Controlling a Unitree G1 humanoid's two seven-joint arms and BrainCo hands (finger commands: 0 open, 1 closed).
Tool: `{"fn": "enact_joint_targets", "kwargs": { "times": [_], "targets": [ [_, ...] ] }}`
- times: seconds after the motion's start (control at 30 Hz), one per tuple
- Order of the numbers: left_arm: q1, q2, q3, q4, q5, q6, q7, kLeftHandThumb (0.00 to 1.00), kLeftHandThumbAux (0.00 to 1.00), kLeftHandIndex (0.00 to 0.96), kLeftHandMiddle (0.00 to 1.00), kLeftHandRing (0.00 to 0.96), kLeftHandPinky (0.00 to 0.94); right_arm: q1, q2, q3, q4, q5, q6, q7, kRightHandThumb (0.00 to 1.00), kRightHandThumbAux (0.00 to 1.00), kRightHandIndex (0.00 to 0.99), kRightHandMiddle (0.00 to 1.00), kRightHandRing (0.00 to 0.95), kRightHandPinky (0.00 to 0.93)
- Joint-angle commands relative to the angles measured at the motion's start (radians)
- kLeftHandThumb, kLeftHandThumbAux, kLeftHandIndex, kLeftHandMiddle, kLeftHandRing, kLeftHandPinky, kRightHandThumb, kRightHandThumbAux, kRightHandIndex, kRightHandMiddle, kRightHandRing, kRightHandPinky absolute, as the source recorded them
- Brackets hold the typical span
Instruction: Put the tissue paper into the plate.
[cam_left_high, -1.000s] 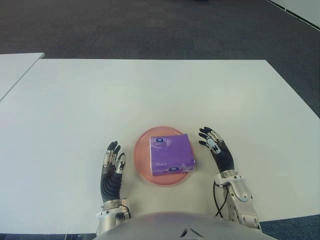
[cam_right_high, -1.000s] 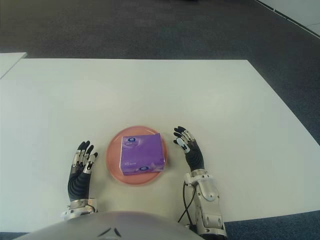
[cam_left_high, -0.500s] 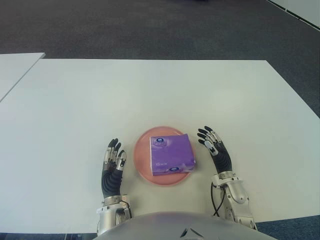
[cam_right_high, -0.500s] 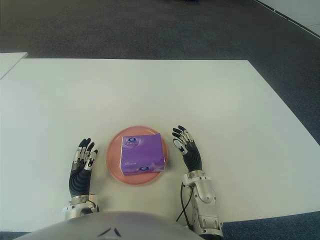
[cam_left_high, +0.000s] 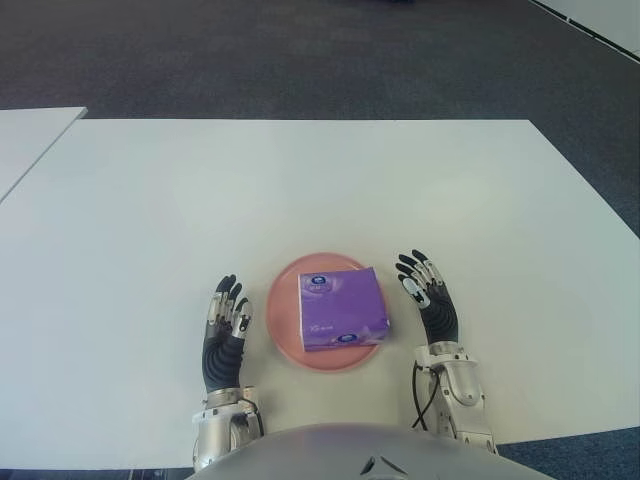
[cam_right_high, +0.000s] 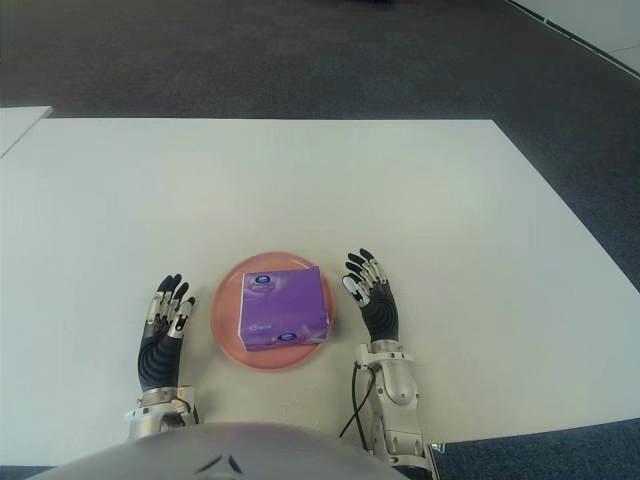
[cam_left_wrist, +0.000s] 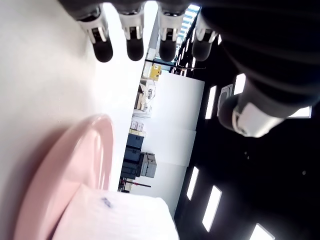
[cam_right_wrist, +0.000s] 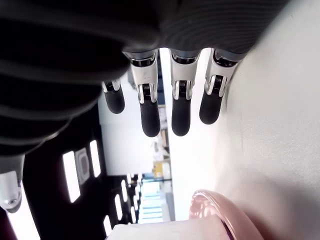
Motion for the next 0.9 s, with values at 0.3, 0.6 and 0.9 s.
{"fn": "enact_joint_targets", "kwargs": {
  "times": [0.3,0.6,0.9],
  "targets": [
    [0.027,-0.02,0.038,0.066,-0.038,0.115,-0.032,0.117,0.561,0.059,0.06,0.013,0.0,0.042,0.048,-0.006,0.146,0.017,0.015,-0.022,0.173,0.542,0.171,0.263,0.249,0.244],
    [0.029,-0.016,0.049,0.064,-0.024,0.109,-0.039,0.106,0.572,0.053,0.061,0.016,0.0,0.039,0.053,-0.017,0.213,0.024,-0.062,-0.025,0.177,0.568,0.192,0.274,0.263,0.254],
    [0.03,-0.024,0.052,0.073,-0.008,0.089,-0.03,0.092,0.578,0.057,0.071,0.028,0.001,0.025,0.054,-0.028,0.262,0.045,-0.116,-0.017,0.197,0.573,0.208,0.277,0.276,0.29]
  ]
}}
